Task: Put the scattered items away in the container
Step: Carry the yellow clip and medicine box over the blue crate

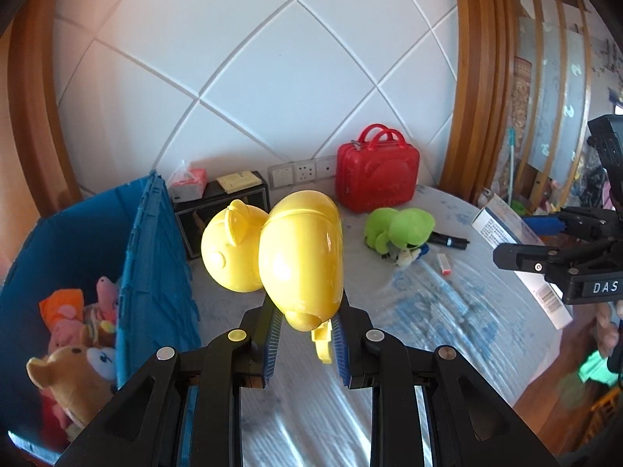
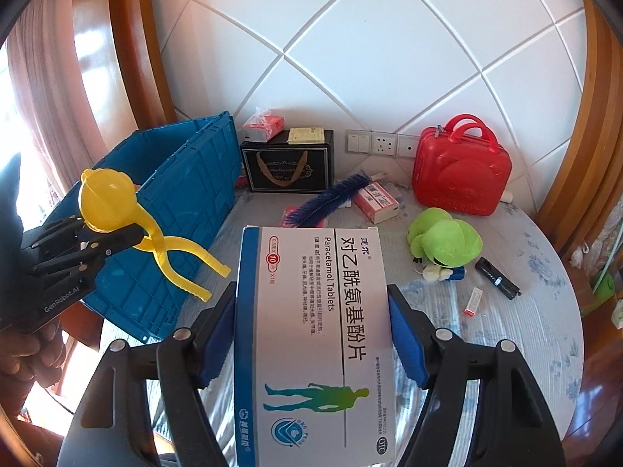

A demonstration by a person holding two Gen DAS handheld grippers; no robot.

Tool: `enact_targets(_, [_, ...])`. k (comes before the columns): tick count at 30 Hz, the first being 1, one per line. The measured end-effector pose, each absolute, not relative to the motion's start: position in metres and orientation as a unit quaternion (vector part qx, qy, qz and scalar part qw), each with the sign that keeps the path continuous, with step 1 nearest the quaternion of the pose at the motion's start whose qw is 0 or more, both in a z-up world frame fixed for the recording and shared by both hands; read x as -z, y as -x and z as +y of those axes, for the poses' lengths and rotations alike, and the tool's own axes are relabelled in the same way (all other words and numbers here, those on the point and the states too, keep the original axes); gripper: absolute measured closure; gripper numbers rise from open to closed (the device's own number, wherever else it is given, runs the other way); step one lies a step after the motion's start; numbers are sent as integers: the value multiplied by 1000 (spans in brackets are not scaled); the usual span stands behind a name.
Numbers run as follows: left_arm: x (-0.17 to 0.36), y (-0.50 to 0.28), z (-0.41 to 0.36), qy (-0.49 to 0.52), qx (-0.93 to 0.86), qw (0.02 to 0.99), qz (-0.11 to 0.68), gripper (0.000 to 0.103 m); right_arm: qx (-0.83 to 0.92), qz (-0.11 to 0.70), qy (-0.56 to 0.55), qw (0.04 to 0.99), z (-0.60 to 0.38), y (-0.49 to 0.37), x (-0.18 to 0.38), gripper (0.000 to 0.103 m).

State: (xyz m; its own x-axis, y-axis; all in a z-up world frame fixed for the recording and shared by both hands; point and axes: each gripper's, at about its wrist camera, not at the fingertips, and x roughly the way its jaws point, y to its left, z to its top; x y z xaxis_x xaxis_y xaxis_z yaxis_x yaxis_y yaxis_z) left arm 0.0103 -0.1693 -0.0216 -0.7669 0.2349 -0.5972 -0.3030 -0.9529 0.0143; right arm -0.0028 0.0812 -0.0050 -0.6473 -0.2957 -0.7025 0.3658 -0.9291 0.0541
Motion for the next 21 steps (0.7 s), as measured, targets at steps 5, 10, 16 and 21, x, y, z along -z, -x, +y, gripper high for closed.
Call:
enact_targets(5, [4, -11, -223, 292, -944, 152, 28, 80, 907, 57, -369, 194, 22, -2, -8, 32])
enact_targets(10, [-16, -19, -276, 266, -953, 146, 14, 80, 906, 78, -359, 208, -35, -4, -20, 32])
enact_targets(16, [-31, -21, -342, 246, -962, 115, 2, 80, 904, 96, -342, 238, -105, 1, -37, 32])
enact_targets(21, [-33, -16, -397, 250, -965, 75, -2, 80, 893, 115, -343, 269, -164, 7, -45, 32])
